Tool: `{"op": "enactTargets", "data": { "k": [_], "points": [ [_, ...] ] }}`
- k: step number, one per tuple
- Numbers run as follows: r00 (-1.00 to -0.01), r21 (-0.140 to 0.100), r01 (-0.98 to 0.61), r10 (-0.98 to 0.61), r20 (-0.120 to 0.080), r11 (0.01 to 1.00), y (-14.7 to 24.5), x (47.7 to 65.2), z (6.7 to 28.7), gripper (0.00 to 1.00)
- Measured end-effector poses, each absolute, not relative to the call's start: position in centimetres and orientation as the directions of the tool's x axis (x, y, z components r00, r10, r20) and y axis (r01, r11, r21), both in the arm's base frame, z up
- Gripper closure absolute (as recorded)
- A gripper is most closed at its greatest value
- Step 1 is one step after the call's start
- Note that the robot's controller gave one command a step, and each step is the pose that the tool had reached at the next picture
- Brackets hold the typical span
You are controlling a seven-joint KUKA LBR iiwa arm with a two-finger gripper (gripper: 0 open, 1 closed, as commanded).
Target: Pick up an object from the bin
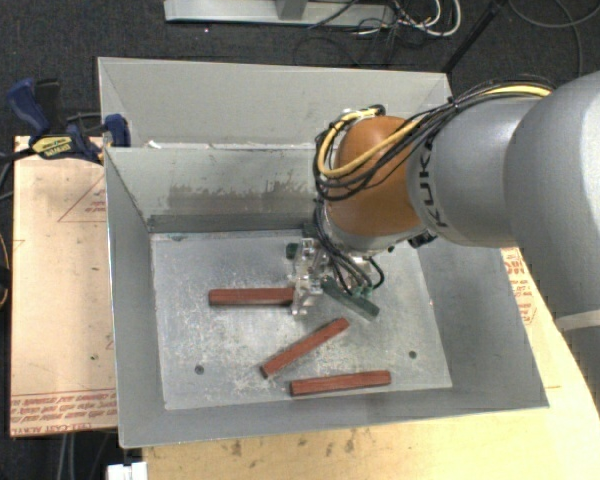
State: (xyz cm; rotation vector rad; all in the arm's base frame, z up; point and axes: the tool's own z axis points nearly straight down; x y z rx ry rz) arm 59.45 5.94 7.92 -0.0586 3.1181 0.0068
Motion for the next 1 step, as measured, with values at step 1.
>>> {"op": "enactTargets", "data": {
  "k": [1],
  "points": [
    [-1.0,0.001,0.005,0.005,-0.005,1.0,5.91,59.31,22.35,1.0]
  ]
}}
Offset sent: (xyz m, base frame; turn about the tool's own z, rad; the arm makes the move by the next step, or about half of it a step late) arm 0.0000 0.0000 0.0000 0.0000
